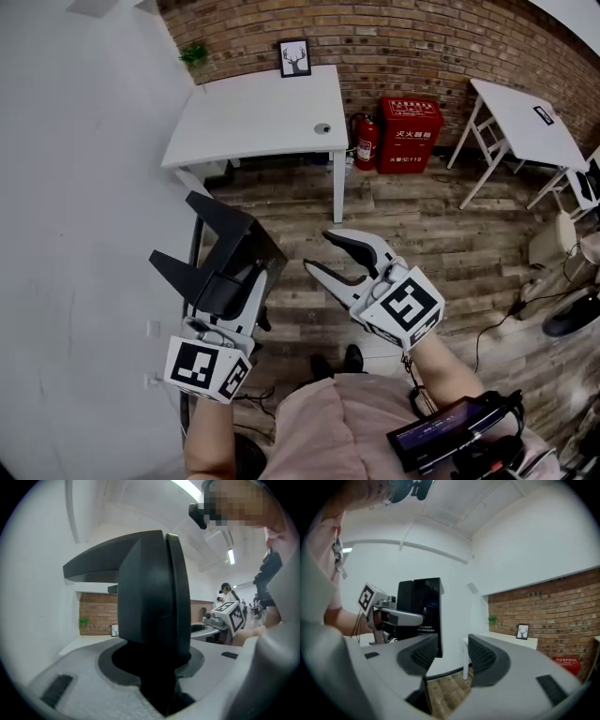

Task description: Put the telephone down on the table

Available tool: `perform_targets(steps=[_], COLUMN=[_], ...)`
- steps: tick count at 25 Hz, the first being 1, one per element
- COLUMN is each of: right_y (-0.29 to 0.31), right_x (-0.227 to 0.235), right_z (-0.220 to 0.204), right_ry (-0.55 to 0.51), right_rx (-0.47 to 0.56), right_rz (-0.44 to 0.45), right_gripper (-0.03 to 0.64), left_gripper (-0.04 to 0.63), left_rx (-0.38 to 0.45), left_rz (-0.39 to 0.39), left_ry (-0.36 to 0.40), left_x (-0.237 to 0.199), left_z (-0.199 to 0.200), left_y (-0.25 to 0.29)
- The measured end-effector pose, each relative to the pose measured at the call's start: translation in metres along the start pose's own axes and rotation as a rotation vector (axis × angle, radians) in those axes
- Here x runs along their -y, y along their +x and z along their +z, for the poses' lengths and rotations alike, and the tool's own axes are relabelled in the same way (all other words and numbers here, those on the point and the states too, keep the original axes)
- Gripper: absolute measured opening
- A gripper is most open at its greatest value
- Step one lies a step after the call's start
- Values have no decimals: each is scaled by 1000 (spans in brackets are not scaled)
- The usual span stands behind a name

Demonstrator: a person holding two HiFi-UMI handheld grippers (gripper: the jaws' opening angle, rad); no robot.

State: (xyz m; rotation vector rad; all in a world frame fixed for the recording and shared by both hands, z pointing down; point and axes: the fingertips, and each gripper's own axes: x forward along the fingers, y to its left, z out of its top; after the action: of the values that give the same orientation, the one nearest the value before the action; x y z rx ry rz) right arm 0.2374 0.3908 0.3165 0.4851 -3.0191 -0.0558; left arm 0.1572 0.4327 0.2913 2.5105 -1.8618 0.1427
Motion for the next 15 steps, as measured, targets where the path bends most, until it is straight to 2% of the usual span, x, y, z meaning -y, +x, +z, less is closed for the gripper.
perform_targets(steps=[3, 7, 11, 13, 15], right_y=[-4, -10, -14, -15, -16], right_x=[-9, -18, -26, -27, -27], right_z=[3, 13, 21, 23, 23], right_ry=[30, 29, 3, -10, -12], right_rx=[18, 32, 19, 13, 12], right_rz=[162, 333, 440, 472, 509], right_gripper=[233, 265, 314, 314, 306], left_gripper=[160, 160, 160, 160, 160], left_rx=[1, 2, -26, -23, -52], left_rz=[-151, -316, -436, -489, -540], left_ry=[8, 71, 82, 95, 64], left_x=[17, 45, 71, 80, 88], left_z=[11, 29, 42, 47, 48], left_y=[3, 8, 12, 16, 17])
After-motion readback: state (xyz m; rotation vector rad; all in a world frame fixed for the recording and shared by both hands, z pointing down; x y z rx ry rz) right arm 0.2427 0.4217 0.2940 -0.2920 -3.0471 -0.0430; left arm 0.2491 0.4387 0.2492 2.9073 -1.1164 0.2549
